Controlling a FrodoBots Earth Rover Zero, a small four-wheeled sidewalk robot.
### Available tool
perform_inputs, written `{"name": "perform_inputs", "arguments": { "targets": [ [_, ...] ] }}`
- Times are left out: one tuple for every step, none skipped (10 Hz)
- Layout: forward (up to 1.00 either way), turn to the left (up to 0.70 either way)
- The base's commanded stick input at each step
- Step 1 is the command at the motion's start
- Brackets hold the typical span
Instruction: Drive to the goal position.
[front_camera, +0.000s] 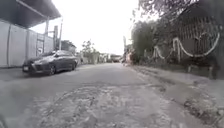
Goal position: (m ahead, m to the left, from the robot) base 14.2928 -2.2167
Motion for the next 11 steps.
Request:
{"name": "perform_inputs", "arguments": {
  "targets": [
    [0.67, 0.0],
    [0.67, 0.0],
    [0.67, 0.0],
    [0.67, 0.0],
    [0.67, -0.09],
    [0.67, -0.31],
    [0.67, -0.26],
    [0.67, -0.03],
    [0.67, 0.0],
    [0.67, 0.0],
    [0.67, 0.0]
  ]
}}
